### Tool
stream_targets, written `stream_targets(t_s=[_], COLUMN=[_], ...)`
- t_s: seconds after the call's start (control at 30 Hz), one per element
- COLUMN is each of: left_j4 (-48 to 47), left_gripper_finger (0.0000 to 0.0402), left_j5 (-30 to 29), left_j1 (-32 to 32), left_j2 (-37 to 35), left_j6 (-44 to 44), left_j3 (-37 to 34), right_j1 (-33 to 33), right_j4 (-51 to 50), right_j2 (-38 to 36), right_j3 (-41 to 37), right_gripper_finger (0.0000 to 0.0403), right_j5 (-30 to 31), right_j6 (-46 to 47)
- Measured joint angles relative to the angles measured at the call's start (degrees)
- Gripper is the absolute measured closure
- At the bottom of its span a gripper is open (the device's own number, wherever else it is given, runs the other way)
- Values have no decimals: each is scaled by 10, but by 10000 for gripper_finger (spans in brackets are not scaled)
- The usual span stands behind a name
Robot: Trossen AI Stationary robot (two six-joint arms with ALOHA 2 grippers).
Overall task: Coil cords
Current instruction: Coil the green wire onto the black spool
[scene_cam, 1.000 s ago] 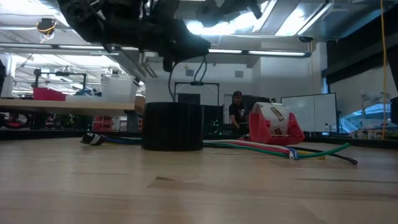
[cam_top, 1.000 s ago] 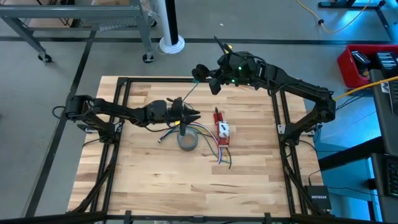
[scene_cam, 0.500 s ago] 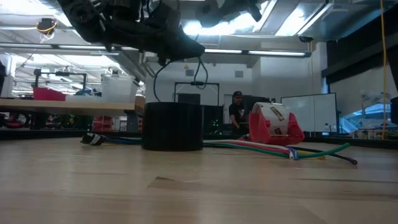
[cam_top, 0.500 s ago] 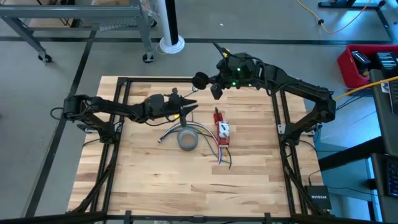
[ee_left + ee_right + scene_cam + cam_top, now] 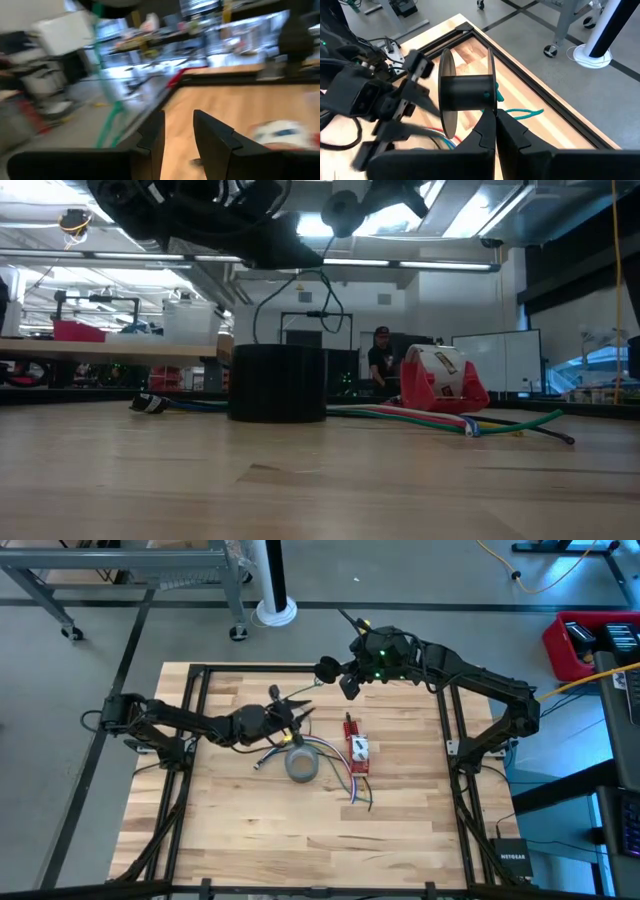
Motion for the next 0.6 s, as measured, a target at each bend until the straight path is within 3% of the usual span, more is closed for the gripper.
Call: stream_targets(t_s=[0.17,0.6], left_j4=[0,0], left_gripper_finger=[306,306], left_j5=[-86,-97], left_j1=[-10,16], left_j2=[0,0], left_j6=[40,68], left_j3=[0,0], right_j1=[0,0], right_j4=[-4,-4], right_j2=[0,0], right_j3=[0,0], right_gripper_finger=[400,400], right_j5=[0,-16], right_j6=[0,0])
